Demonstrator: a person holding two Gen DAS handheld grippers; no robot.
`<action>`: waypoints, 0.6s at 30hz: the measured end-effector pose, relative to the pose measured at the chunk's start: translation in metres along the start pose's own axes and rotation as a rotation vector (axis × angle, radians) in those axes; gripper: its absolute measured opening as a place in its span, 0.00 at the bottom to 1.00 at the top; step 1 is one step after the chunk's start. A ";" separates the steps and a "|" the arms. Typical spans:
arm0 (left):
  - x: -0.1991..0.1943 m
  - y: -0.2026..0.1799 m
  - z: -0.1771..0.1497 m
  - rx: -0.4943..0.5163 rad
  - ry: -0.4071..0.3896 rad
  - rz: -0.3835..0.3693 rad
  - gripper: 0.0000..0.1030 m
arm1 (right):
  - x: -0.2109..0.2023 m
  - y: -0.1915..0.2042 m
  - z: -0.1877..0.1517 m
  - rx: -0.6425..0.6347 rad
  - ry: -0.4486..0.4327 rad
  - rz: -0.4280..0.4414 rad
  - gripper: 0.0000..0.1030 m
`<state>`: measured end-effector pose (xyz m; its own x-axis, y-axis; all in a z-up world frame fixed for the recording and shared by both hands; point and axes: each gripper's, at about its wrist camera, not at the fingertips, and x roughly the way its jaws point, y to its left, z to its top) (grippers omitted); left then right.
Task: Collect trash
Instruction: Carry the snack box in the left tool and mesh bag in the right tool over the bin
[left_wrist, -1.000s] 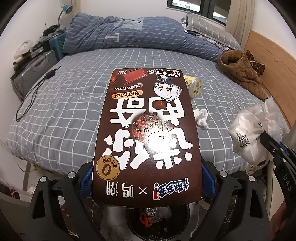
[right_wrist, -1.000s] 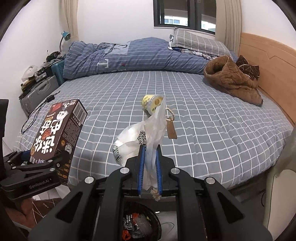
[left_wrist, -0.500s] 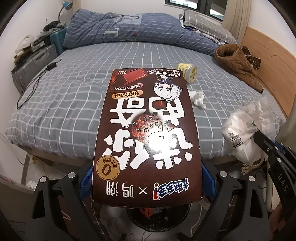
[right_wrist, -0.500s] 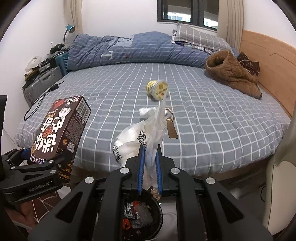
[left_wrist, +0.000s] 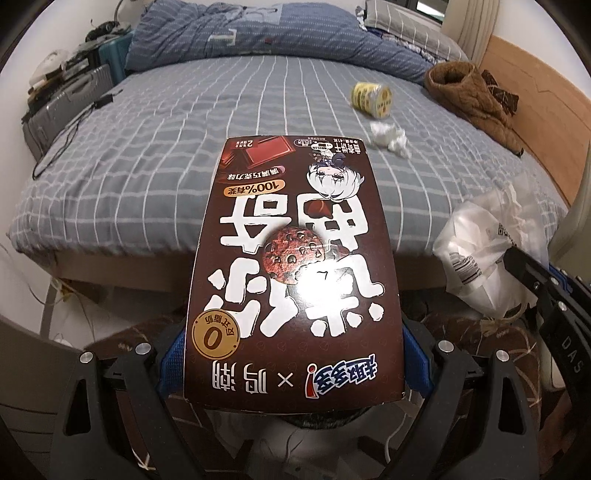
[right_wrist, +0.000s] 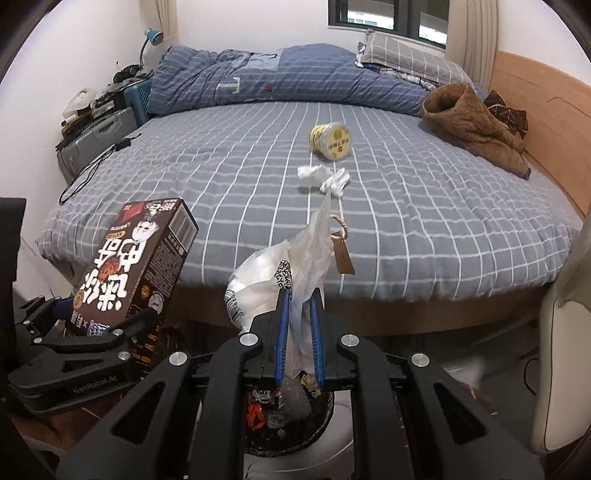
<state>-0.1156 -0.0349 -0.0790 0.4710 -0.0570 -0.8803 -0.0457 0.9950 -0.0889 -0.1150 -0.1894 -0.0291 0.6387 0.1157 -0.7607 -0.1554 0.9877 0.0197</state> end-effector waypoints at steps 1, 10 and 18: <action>0.002 0.000 -0.005 0.003 0.008 0.000 0.86 | 0.001 0.002 -0.004 -0.001 0.005 0.001 0.11; 0.016 -0.001 -0.035 0.012 0.058 -0.006 0.86 | 0.014 0.010 -0.040 -0.004 0.057 0.019 0.11; 0.037 0.000 -0.052 0.011 0.097 -0.009 0.86 | 0.038 0.013 -0.068 0.002 0.116 0.031 0.11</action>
<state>-0.1438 -0.0409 -0.1353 0.3835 -0.0729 -0.9206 -0.0324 0.9952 -0.0923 -0.1436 -0.1793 -0.1022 0.5423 0.1334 -0.8296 -0.1721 0.9840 0.0457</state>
